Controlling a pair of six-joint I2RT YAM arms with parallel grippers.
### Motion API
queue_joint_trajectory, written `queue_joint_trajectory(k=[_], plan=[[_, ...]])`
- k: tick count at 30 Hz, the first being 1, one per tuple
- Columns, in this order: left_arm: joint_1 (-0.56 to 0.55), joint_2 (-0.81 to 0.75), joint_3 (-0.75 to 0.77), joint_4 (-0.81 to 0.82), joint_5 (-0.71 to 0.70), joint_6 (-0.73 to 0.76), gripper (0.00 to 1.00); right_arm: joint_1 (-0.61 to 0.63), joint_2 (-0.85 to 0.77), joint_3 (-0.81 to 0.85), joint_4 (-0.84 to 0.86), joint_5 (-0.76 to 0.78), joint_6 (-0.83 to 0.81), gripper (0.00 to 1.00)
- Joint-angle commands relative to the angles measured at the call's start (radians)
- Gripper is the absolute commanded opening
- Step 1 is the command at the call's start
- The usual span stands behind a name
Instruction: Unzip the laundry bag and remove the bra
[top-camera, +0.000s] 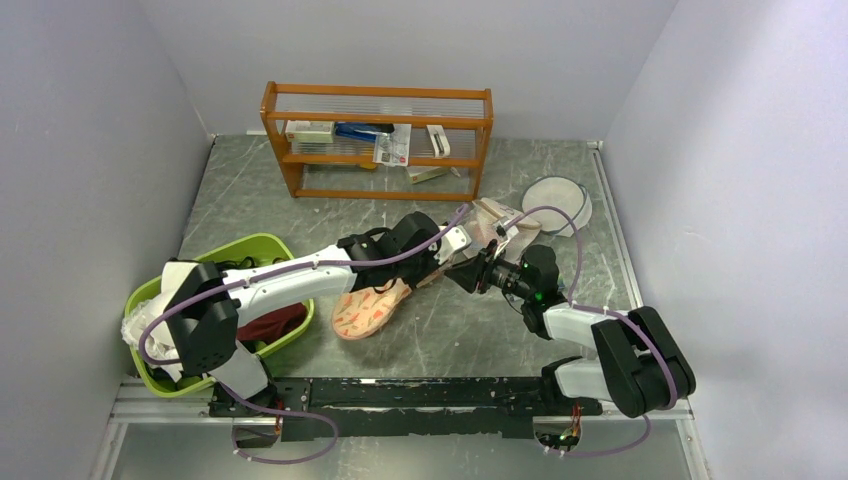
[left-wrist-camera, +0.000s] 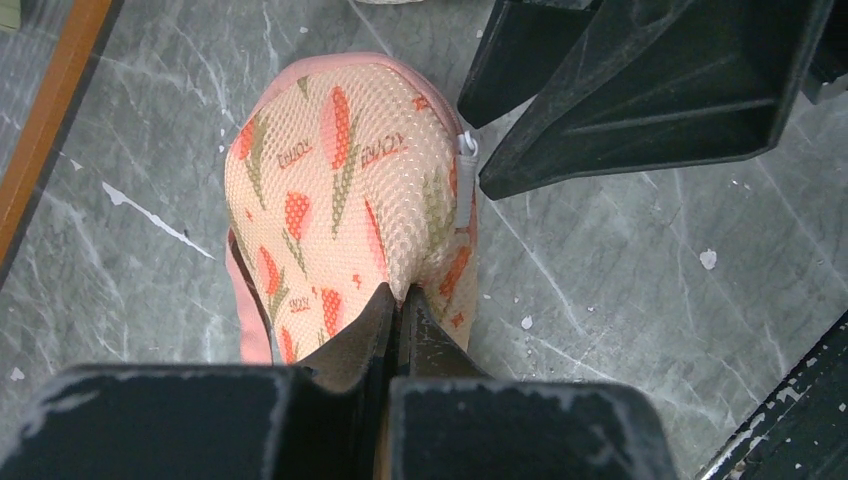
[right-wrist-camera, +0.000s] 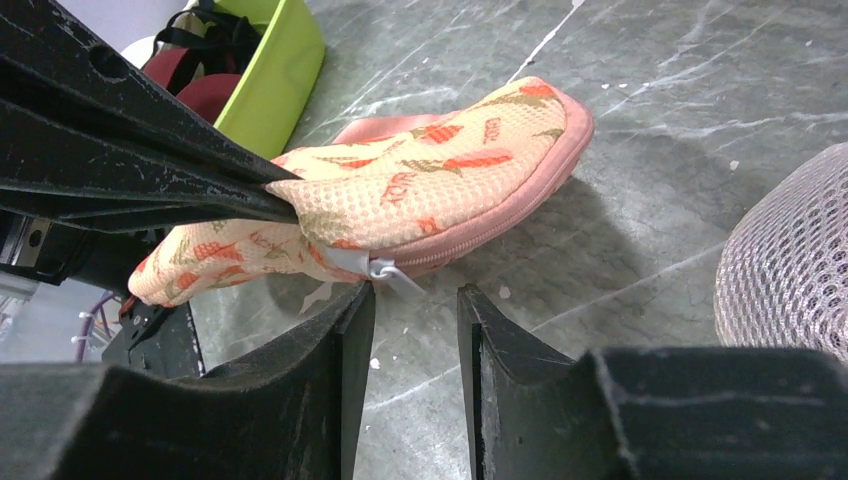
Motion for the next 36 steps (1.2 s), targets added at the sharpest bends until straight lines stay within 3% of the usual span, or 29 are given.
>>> queue_joint_trajectory(k=[1,6,19,27,36], plan=[[-0.012,-0.009,0.023,0.002,0.034,0.015,0.07,-0.010,0.003,0.002,0.041,-0.004,-0.011,0.37],[-0.017,-0.008,0.026,-0.001,0.042,0.015,0.07,-0.013,0.015,0.003,0.054,-0.018,-0.007,0.35],[-0.020,-0.008,0.025,-0.003,0.012,0.017,0.07,-0.014,-0.009,-0.002,0.023,0.011,-0.023,0.08],[-0.023,-0.006,0.026,-0.007,0.012,0.019,0.07,-0.015,-0.028,0.001,-0.025,0.054,-0.040,0.00],[-0.034,-0.013,0.022,-0.009,0.057,0.034,0.07,-0.017,-0.064,0.032,-0.228,0.332,-0.058,0.00]])
